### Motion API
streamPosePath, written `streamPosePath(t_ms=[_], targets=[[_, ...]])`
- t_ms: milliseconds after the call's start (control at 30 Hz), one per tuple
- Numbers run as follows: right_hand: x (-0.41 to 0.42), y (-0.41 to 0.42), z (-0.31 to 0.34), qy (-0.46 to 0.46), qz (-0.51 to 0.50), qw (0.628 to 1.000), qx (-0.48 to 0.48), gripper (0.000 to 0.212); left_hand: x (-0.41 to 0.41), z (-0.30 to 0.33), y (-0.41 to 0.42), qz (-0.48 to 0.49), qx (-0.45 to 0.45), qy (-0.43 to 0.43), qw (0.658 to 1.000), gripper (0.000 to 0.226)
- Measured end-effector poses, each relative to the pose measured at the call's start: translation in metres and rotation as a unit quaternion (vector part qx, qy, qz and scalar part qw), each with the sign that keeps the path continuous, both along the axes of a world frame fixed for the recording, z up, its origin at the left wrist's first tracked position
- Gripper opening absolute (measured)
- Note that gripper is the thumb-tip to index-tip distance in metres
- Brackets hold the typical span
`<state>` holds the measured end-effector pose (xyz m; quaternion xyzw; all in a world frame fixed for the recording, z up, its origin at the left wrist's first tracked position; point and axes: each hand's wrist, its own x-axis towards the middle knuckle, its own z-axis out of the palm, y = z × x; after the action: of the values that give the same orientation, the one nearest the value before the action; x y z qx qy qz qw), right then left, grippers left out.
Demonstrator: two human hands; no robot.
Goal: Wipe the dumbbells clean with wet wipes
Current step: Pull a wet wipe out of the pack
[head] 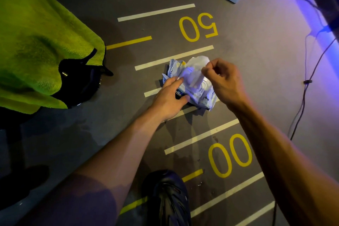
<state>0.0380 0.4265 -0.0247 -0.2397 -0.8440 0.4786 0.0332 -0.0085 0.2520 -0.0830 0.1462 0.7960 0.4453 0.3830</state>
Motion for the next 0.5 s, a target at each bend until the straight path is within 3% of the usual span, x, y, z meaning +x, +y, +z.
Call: streamPosePath(t_ms=[200,333,500], targets=[[0.002,0.009,0.008,-0.015,0.033,0.999,0.034,0.01,-0.001,0.008,0.0,0.03,0.015,0.007,0.999,0.06],[0.008,0.012,0.002,-0.031,0.045,0.998,0.04,0.008,0.003,0.021,-0.001,0.145,0.047,0.072,0.986,0.015],[0.011,0.0,-0.002,-0.02,0.079,0.997,0.001,0.017,0.011,0.04,0.016,0.153,0.109,-0.04,0.981,0.02]])
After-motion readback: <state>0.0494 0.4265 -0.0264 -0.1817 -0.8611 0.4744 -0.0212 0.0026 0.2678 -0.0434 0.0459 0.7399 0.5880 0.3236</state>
